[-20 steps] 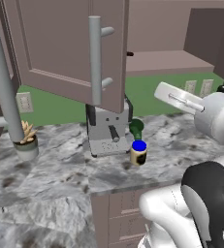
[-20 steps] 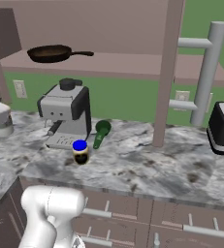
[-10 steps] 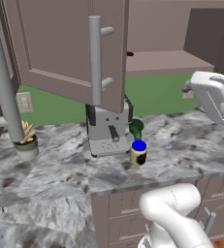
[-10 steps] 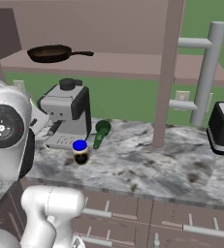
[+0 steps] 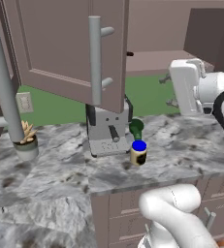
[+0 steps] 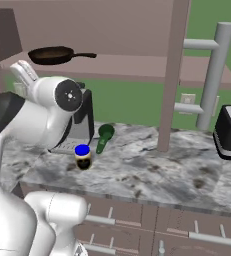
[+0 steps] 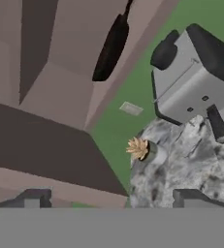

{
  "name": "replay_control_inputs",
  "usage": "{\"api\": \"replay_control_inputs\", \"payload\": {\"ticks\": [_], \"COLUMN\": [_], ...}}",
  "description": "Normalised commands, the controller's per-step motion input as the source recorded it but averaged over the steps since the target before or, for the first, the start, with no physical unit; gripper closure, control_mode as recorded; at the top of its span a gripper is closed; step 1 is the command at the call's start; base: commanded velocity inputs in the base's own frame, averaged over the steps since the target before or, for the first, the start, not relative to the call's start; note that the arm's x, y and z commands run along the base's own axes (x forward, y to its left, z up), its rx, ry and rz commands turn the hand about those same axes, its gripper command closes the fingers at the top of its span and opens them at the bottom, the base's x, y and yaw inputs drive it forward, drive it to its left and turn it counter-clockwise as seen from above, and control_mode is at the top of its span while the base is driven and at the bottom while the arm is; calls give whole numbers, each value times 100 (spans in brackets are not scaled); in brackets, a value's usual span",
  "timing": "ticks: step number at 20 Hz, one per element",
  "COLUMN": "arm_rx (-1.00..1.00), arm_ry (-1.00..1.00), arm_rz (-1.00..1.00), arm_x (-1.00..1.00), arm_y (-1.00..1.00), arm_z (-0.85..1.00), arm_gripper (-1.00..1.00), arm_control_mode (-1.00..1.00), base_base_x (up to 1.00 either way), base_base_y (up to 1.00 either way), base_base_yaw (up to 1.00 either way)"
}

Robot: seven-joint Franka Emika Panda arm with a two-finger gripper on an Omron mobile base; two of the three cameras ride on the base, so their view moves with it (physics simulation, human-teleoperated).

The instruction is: Pick the pan from the cabinet and place it on the stove. Then turn on the stove burner for the pan.

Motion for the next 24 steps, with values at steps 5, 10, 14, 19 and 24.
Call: {"api": "replay_control_inputs", "payload": {"ticks": [5,10,14,19,24], "arm_rx": [12,10,5,0,0], "arm_ry": [20,18,15,13,9], "arm_rz": [15,15,8,9,15], "arm_x": [72,59,34,4,-29], "arm_y": [47,47,69,80,81], "arm_z": [-24,-19,-9,-10,-6], "arm_gripper": [-100,-100,-100,-100,-100], "arm_control_mode": [-100,-100,-100,-100,-100], "base_base_x": [0,0,0,0,0], "base_base_y": [0,0,0,0,0], "base_base_yaw": [0,0,0,0,0]}}
